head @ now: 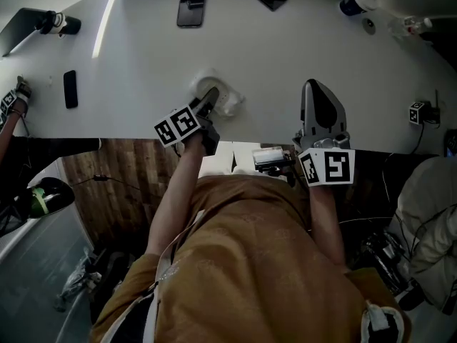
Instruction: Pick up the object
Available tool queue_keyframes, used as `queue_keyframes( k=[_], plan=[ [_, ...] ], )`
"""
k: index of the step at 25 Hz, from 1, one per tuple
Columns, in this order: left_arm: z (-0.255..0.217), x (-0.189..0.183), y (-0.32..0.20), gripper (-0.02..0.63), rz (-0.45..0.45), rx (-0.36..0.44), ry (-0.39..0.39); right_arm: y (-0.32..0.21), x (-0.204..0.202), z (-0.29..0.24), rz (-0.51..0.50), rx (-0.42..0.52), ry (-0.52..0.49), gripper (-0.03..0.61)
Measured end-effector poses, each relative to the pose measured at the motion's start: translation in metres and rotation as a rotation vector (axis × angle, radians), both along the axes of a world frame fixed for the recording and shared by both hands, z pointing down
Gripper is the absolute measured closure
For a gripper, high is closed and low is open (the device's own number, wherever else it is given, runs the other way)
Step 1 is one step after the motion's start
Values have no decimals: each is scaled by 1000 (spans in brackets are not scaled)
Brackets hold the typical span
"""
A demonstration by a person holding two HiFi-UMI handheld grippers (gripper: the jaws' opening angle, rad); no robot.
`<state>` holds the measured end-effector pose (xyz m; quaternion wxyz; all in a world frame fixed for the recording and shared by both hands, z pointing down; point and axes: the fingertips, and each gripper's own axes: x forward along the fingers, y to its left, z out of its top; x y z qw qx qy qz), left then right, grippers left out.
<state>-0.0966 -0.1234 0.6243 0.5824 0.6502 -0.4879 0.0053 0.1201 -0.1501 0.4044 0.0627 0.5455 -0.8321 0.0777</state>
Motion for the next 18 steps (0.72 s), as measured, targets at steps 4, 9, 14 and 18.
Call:
queue_keyframes(
  k=[4,9,14,18],
  plan=[
    [0,4,-1,422,6,7,39,1,4,-1,10,1,-2,571],
    [0,6,-1,433,16,5,30,3,7,-3,9,18,15,571],
    [-5,8,0,451,35,27,18,5,7,-5,5,19,9,571],
    [-9,10,1,460,44,47,17,7,6,-7,0,25,9,571]
  ],
)
